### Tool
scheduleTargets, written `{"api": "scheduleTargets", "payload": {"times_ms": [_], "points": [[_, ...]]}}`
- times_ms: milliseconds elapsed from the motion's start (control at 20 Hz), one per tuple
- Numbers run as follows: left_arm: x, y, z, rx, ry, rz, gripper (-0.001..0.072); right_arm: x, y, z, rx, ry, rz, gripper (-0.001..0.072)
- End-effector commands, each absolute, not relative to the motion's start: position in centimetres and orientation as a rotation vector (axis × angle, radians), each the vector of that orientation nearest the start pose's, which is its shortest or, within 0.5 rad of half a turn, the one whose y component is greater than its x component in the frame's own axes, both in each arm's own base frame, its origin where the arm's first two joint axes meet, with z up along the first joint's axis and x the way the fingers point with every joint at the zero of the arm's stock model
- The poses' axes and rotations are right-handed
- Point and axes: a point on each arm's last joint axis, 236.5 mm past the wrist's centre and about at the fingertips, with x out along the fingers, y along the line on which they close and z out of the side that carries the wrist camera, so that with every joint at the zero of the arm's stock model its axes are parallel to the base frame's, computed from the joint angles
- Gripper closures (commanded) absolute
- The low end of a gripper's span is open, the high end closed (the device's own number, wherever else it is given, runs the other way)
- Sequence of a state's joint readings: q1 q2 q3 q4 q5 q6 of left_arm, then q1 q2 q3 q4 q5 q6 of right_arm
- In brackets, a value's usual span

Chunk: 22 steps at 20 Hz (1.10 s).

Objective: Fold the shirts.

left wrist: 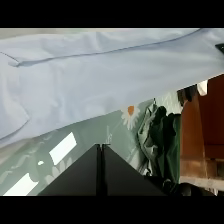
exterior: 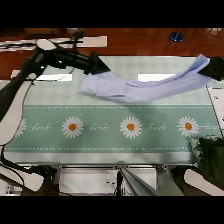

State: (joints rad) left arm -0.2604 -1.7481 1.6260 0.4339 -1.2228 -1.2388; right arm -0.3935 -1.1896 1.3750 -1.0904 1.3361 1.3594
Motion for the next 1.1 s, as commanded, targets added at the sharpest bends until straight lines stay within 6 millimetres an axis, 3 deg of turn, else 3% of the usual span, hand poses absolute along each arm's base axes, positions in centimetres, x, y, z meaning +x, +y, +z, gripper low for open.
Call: {"api": "scheduleTargets", "payload": {"times_ms": [0,150,300,450,750,900,1050], "points": [[39.9,-39.3,7.8,-0.587,1.178,-1.081,0.0682,34.8,-7.2,14.5,0.277,1.073,-0.033,0.068],[37.3,-43.4,6.8,-0.58,1.213,-1.098,0.0682,32.8,-8.2,15.1,0.229,1.094,-0.093,0.068],[35.4,-46.5,5.1,-0.579,1.242,-1.094,0.0682,31.2,-8.0,15.8,0.212,1.111,-0.097,0.068],[33.5,-48.6,3.0,-0.594,1.309,-1.099,0.0682,29.4,-7.2,16.7,0.206,1.12,-0.089,0.068],[30.3,-52.2,-0.2,-0.662,1.398,-1.108,0.0682,27.9,-6.6,19.1,0.18,1.042,-0.098,0.068],[30.4,-53.3,-1.6,-0.706,1.404,-1.075,0.0682,27.5,-6.4,19.8,0.177,1.022,-0.1,0.068],[30.3,-54.5,-1.3,-0.828,1.422,-1.079,0.0683,27.4,-6.2,19.9,0.18,1.016,-0.1,0.068]]}}
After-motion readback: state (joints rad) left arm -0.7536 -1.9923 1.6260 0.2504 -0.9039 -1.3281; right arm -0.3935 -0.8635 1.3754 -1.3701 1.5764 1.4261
